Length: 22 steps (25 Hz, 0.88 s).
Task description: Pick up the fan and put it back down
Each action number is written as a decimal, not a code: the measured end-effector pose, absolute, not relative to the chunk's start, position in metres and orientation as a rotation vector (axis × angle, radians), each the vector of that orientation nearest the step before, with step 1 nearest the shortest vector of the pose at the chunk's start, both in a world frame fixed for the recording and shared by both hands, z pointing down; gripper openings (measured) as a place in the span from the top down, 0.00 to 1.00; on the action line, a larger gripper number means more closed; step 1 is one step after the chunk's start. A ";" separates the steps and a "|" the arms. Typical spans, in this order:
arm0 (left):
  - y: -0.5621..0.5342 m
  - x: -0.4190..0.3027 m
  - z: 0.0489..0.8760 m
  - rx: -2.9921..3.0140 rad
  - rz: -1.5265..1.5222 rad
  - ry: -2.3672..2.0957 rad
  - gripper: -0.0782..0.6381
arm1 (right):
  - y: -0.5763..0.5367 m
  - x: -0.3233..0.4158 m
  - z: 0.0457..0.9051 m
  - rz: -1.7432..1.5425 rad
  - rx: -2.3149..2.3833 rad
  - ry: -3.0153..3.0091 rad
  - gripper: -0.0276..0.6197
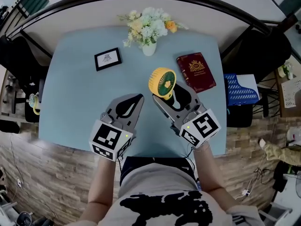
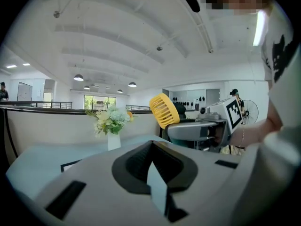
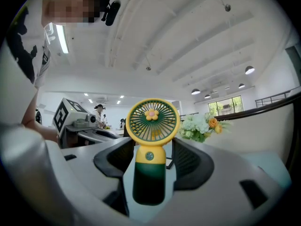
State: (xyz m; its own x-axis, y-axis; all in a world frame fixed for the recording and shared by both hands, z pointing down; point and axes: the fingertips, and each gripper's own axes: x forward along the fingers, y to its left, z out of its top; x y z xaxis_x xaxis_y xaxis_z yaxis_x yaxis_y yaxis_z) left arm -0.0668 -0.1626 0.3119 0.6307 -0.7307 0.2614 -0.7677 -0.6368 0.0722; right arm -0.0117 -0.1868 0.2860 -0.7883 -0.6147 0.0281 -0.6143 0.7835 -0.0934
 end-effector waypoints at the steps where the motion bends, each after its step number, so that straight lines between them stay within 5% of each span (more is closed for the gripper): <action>1: -0.164 -0.066 0.311 2.674 0.299 -1.243 0.88 | -0.188 -0.009 0.284 -0.149 -1.035 2.950 0.56; 22: -0.173 -0.041 0.320 2.693 0.318 -1.136 0.88 | -0.192 0.016 0.292 -0.183 -1.145 2.871 0.56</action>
